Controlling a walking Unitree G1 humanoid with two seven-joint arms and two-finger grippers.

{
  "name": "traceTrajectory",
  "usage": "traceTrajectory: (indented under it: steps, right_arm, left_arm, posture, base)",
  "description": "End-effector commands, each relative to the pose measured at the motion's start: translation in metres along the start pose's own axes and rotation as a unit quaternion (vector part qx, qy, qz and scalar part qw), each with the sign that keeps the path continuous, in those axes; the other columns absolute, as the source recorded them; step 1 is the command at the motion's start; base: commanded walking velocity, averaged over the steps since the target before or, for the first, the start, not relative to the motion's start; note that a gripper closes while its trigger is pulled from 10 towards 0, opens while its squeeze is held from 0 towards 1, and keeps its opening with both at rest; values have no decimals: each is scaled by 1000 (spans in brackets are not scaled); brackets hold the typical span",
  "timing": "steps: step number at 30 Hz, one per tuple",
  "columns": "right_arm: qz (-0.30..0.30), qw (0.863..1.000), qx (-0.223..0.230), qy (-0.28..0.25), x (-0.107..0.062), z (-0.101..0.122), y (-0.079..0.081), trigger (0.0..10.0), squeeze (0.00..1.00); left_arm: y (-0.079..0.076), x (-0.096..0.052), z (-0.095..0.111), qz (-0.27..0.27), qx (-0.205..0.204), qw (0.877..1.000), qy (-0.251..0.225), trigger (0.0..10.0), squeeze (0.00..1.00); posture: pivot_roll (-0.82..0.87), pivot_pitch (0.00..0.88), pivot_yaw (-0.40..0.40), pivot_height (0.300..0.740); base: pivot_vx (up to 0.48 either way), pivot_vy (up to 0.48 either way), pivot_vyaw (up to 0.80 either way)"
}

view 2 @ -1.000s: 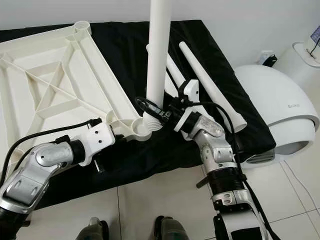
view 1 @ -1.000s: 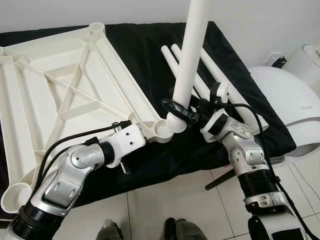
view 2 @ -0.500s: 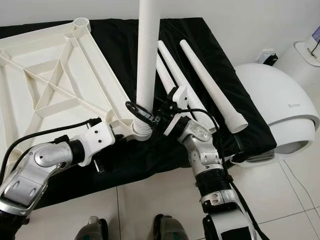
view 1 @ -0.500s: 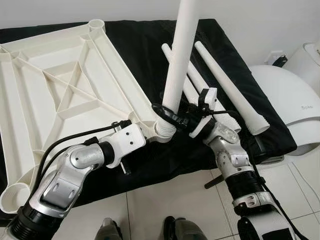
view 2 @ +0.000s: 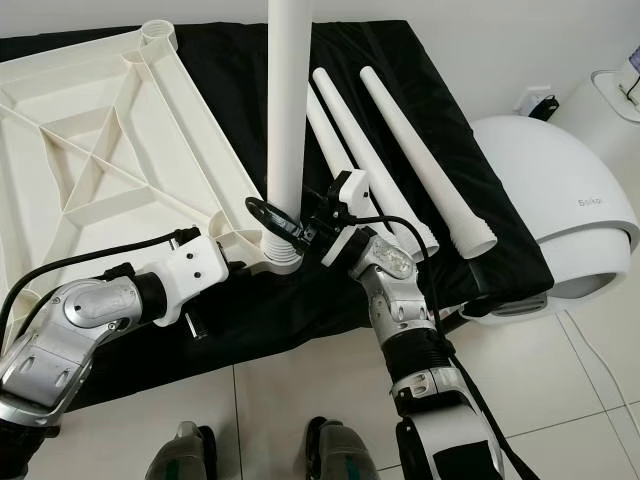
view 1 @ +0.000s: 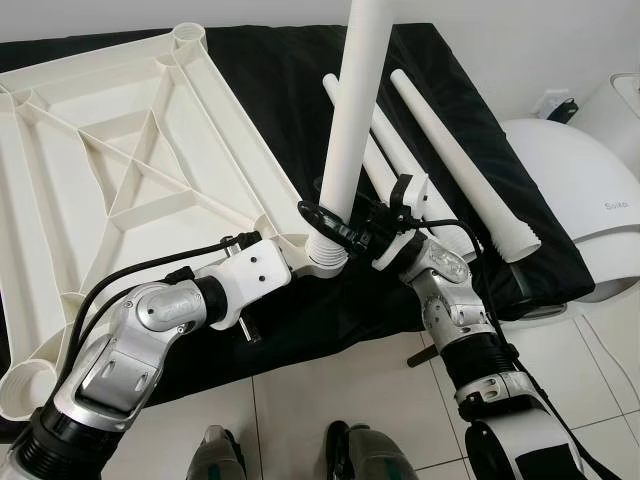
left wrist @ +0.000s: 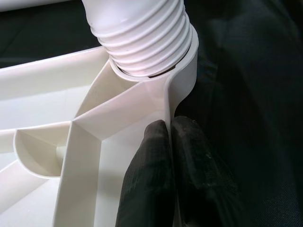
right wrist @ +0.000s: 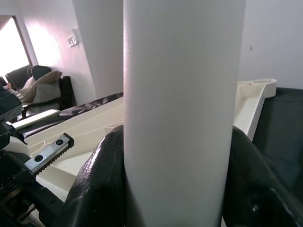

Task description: Building children table

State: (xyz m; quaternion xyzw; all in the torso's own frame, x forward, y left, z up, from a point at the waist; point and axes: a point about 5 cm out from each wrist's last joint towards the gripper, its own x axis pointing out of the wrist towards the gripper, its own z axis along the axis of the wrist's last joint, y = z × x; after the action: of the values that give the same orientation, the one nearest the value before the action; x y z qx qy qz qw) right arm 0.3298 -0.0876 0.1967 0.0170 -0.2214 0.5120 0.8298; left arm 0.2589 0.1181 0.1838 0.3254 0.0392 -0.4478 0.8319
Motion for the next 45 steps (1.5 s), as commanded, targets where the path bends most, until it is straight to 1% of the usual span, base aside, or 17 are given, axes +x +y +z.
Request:
traceTrajectory:
  steps: [1, 5, 10, 20, 24, 39, 45]
  right_arm:
    - [4, 1000, -1, 24, -4, -9, 2, 10000, 0]
    - [8, 1000, -3, 23, -5, -10, 4, 10000, 0]
    - [25, 999, -13, 21, -7, -10, 12, 10000, 0]
    - [38, 999, -21, 20, -9, -9, 16, 10000, 0]
    - [50, 998, -26, 21, -14, -6, 20, 10000, 0]
    - [73, 996, -43, 26, -22, 1, 29, 10000, 0]
    - [75, 996, -41, 31, -27, 3, 33, 10000, 0]
  left_arm:
    - [-3, -4, -12, -3, -17, 999, 30, 10000, 0]
    - [-3, -5, -11, -2, -17, 999, 30, 10000, 0]
    - [-2, -6, -10, -1, -18, 999, 31, 10000, 0]
    - [0, -6, -9, 0, -18, 999, 31, 10000, 0]
    - [0, -7, -8, 1, -17, 999, 30, 10000, 0]
    - [1, -7, -7, 0, -17, 999, 29, 10000, 0]
    - [1, -8, -7, -2, -16, 999, 30, 10000, 0]
  posture:
    - [112, 261, -29, 740]
    - [114, 264, -29, 740]
    - [112, 265, -29, 740]
    - [109, 266, -28, 740]
    - [110, 263, -28, 740]
    - [99, 256, -20, 740]
    - [100, 262, -17, 740]
  base:
    - [0, 0, 0]
    - [0, 0, 0]
    - [0, 0, 0]
    - [0, 0, 0]
    - [0, 0, 0]
    - [0, 0, 0]
    - [0, 0, 0]
